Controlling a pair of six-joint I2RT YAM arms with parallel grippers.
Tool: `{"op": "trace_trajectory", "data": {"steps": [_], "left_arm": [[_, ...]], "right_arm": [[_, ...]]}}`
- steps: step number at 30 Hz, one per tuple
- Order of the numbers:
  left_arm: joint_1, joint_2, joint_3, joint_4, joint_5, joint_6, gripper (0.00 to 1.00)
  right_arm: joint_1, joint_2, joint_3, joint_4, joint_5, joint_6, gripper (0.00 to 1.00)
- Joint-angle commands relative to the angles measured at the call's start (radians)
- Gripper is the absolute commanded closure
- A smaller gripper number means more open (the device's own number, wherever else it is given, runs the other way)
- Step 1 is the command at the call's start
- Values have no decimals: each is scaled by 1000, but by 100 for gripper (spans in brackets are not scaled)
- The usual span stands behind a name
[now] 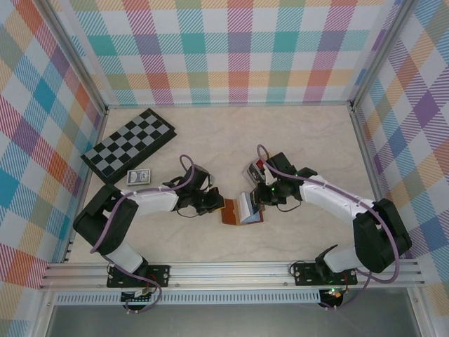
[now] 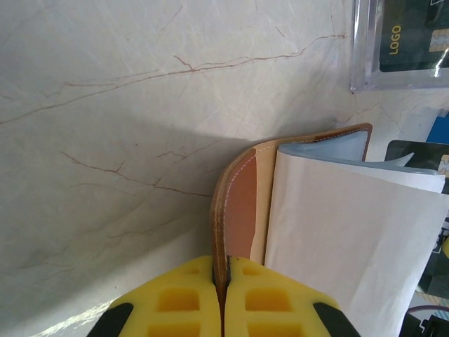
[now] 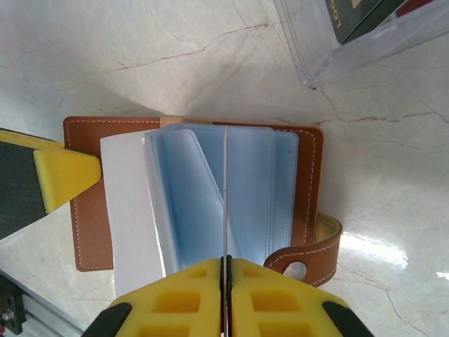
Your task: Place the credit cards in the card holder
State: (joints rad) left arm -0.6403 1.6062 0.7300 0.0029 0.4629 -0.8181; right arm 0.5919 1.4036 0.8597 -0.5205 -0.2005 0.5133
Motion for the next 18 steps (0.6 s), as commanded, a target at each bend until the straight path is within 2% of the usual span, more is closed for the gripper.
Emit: {"op": "trace_trajectory", "data": {"steps": [1,9,15,18], "left_arm": [[-10,18,22,5,8,-3,100],[-25,26,22,41,7,-47,100],[-33,29,14,62,-7,-73,100],[-36,35,11,79,-11,-90,100]], "right_arm": [[33,-6,22,-32,65,13,90],[109,-31,-22,51,258,132,89],[145,-42,-54,113,295,168,90],[175,-56,-67,119,358,192,90]]}}
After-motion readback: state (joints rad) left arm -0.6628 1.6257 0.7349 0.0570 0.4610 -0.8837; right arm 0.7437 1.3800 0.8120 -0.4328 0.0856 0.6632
